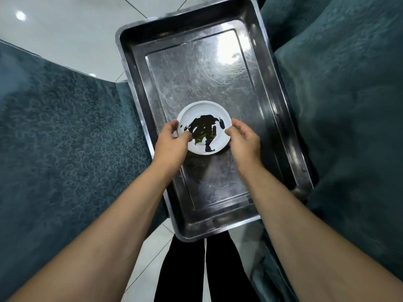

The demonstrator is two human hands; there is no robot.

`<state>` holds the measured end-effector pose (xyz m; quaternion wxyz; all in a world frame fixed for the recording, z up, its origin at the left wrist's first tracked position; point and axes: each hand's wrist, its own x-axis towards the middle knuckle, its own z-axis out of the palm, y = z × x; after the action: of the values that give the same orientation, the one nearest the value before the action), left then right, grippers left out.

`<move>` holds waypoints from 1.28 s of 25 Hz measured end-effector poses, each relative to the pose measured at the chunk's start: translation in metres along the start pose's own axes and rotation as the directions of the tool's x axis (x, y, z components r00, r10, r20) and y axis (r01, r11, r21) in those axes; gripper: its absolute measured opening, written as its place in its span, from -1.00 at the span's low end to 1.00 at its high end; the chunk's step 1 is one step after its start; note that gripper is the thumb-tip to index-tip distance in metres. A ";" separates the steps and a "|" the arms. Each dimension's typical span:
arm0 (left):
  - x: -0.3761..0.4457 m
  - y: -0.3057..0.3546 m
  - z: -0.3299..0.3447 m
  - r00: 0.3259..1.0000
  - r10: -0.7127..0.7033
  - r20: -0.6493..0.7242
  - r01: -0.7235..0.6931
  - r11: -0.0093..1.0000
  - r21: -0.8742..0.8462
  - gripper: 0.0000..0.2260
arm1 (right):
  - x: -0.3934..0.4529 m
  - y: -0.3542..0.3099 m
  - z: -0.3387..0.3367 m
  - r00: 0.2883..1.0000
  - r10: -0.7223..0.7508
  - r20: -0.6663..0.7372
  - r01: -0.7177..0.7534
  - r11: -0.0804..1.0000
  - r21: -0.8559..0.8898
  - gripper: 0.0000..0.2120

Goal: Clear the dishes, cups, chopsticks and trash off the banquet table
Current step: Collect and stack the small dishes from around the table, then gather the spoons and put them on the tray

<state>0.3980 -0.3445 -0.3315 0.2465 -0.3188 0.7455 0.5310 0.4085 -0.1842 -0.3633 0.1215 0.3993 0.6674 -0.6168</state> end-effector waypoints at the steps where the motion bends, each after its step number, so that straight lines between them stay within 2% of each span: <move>1: 0.004 -0.002 0.001 1.000 -0.006 0.001 0.006 1.000 0.007 -0.49 | 0.003 0.003 0.003 1.000 0.002 0.005 -0.002 1.000 -0.009 -0.67; 5: 0.013 -0.008 0.002 1.000 -0.010 0.004 0.009 0.999 0.043 -0.46 | 0.010 0.009 0.010 0.999 0.020 0.032 -0.017 0.997 -0.073 -0.64; 11: 0.013 -0.013 0.001 0.999 -0.038 0.012 0.037 0.998 0.046 -0.46 | 0.011 0.015 0.017 0.988 0.057 0.142 -0.033 0.986 -0.166 -0.51; 15: 0.007 -0.009 -0.002 0.999 -0.023 0.038 0.019 0.996 0.090 -0.43 | 0.006 0.016 0.018 0.989 0.029 0.144 -0.006 0.987 -0.158 -0.43; 19: -0.010 0.001 -0.004 0.996 0.047 0.072 -0.059 0.981 0.184 -0.50 | -0.008 0.010 0.015 0.991 -0.054 0.121 0.077 0.978 -0.194 -0.44; 25: -0.047 0.034 -0.013 0.981 0.173 0.084 -0.183 0.974 0.133 -0.65 | -0.047 -0.023 0.005 0.978 -0.168 0.124 0.193 0.953 -0.233 -0.54; 32: -0.107 0.075 -0.028 0.939 0.328 0.102 -0.340 0.931 0.133 -0.67 | -0.102 -0.077 -0.019 0.954 -0.281 0.103 0.296 0.937 -0.188 -0.64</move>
<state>0.4141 -0.3306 -0.1996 0.2046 -0.1472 0.8161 0.5201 0.4290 -0.1997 -0.2363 0.0944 0.2594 0.7726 -0.5718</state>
